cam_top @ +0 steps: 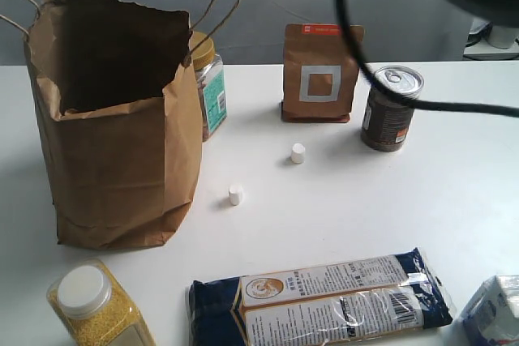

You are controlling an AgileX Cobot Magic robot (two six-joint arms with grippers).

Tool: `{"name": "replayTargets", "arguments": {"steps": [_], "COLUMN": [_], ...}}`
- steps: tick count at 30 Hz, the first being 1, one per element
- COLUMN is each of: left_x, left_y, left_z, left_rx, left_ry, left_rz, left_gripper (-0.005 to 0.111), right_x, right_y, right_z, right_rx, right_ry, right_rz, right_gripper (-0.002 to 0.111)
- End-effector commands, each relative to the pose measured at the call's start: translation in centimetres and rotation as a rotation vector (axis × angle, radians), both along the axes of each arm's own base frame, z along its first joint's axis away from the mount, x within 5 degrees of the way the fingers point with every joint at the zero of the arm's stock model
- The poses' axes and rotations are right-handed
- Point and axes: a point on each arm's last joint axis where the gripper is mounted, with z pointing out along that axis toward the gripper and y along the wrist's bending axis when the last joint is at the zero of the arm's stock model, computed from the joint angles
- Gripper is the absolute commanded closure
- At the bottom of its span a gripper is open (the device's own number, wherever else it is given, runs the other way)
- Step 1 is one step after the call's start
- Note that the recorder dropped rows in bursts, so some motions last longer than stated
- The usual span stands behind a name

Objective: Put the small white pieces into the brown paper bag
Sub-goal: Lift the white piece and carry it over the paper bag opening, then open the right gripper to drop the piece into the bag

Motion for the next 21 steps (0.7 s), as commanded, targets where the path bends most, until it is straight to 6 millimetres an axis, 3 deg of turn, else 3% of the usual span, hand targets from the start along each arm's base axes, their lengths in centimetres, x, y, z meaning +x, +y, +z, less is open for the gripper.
{"name": "replayTargets", "arguments": {"steps": [1,6,9,13,16,21], "left_x": [0.0,0.0,0.0,0.0,0.0,0.0], "left_y": [0.0,0.0,0.0,0.0,0.0,0.0], "left_z": [-0.1,-0.1,-0.1,-0.1,-0.1,-0.1], "left_rx": [0.0,0.0,0.0,0.0,0.0,0.0], "left_ry": [-0.003,-0.003,-0.003,-0.003,-0.003,-0.003], "left_rz": [-0.008,-0.008,-0.008,-0.008,-0.008,-0.008], "left_gripper": [0.107,0.107,0.107,0.107,0.107,0.107], "right_x": [1.7,2.7,2.9,2.9,2.9,2.9], "right_y": [4.3,7.7,8.4,8.6,8.6,8.3], "right_z": [-3.4,-5.9,-6.7,-7.1,-7.2,-7.0], "right_rx": [-0.129,-0.192,-0.2,-0.211,-0.214,-0.227], "right_ry": [0.086,0.143,0.18,0.184,0.188,0.193], "right_rz": [-0.037,-0.049,-0.05,-0.047,-0.049,-0.057], "right_gripper": [0.108,0.106,0.089,0.052,0.034,0.033]}}
